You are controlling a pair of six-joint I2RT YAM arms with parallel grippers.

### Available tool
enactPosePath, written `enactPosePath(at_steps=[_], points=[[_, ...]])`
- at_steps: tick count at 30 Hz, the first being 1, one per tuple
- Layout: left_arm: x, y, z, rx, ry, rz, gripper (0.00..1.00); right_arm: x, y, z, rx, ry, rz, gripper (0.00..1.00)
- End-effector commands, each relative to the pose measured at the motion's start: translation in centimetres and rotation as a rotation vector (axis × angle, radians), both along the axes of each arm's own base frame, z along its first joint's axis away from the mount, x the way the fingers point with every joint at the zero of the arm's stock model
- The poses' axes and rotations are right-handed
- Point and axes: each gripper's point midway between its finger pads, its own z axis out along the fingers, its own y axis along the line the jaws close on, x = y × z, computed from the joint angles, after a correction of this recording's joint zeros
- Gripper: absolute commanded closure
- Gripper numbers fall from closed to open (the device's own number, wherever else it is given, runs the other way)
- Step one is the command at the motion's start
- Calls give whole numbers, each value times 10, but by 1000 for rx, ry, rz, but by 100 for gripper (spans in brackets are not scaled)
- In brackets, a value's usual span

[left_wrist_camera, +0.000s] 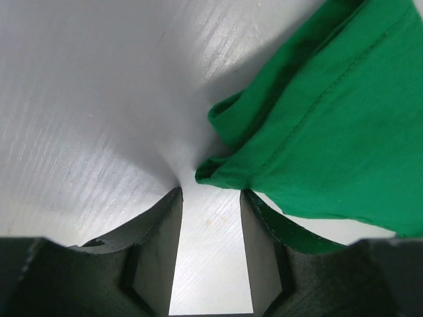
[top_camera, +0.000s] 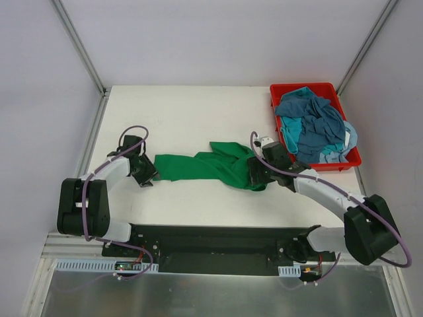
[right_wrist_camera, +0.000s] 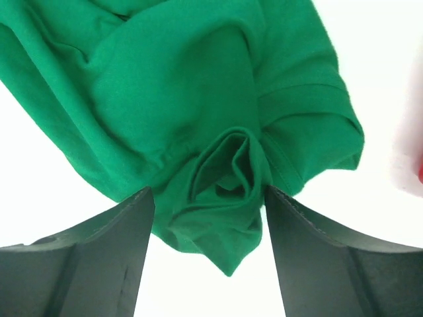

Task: Fold and stack the t-shirts
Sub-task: Flatten out the tshirt

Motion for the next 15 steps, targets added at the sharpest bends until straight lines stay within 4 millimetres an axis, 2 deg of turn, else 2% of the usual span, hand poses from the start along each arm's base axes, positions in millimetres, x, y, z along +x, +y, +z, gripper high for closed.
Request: enactPosePath(at_steps=[1, 3, 6, 9, 15], points=[[-3, 8, -7, 44, 20, 10, 60, 4, -11, 20, 6, -95, -54, 28], [-2, 10, -6, 61, 13, 14, 60, 0, -18, 24, -5, -107, -65, 21], [4, 10, -4, 61, 2, 16, 60, -6, -31, 25, -42, -120, -82, 18], [13, 8, 1, 51, -13, 2, 60, -14, -44, 27, -76, -128, -105, 17], [30, 8, 5, 60, -46, -19, 62, -28, -53, 33, -44, -154, -132, 17]])
